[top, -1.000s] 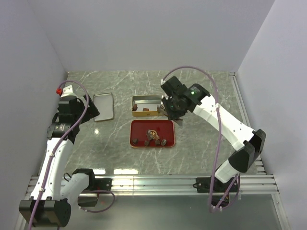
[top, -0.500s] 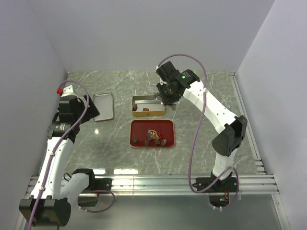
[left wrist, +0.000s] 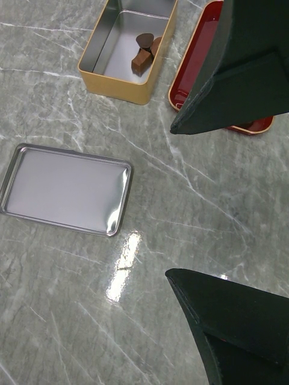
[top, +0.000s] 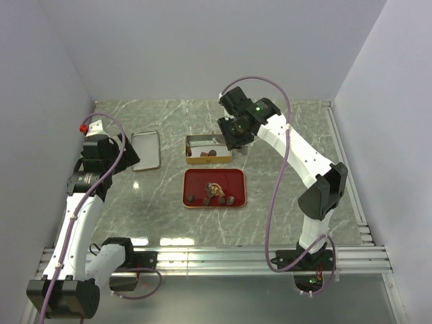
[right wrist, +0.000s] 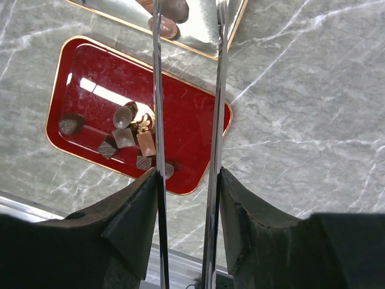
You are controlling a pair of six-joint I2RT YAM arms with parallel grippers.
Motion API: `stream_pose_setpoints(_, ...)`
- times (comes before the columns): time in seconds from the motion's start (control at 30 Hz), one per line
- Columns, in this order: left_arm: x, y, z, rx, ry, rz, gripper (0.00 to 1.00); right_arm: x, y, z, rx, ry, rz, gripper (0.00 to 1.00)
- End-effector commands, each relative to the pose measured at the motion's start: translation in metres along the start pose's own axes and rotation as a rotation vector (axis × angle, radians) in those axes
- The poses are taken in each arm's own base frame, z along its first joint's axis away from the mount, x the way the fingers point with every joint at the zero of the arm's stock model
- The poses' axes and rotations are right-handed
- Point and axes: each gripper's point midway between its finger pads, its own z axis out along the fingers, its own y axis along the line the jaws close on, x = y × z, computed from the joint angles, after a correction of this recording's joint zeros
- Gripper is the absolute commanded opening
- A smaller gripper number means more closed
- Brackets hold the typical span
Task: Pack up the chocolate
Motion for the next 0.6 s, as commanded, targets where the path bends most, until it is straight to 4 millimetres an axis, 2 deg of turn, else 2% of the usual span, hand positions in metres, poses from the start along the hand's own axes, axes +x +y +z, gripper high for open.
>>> stream_pose_setpoints(0.0,-0.011,-0.001,-0.003,0.002,-0.032,0.003,1.00,-0.013,-0.001,-0.014,-0.014,-0.059,0.002,0.49)
stream_pose_setpoints(0.2,-0.009,-0.001,-0.002,0.003,-0.026,0.002,0.99,-0.005,0.003,-0.031,-0.046,-0.062,-0.003,0.47)
stream_pose_setpoints(0.37,-0.006,-0.002,-0.001,0.008,-0.021,-0.008,0.99,0.023,0.013,-0.046,-0.077,-0.034,-0.018,0.46)
stream_pose_setpoints(0.57,-0.001,-0.001,0.001,0.010,-0.007,-0.011,1.00,0.062,0.036,-0.046,-0.118,0.025,-0.021,0.46)
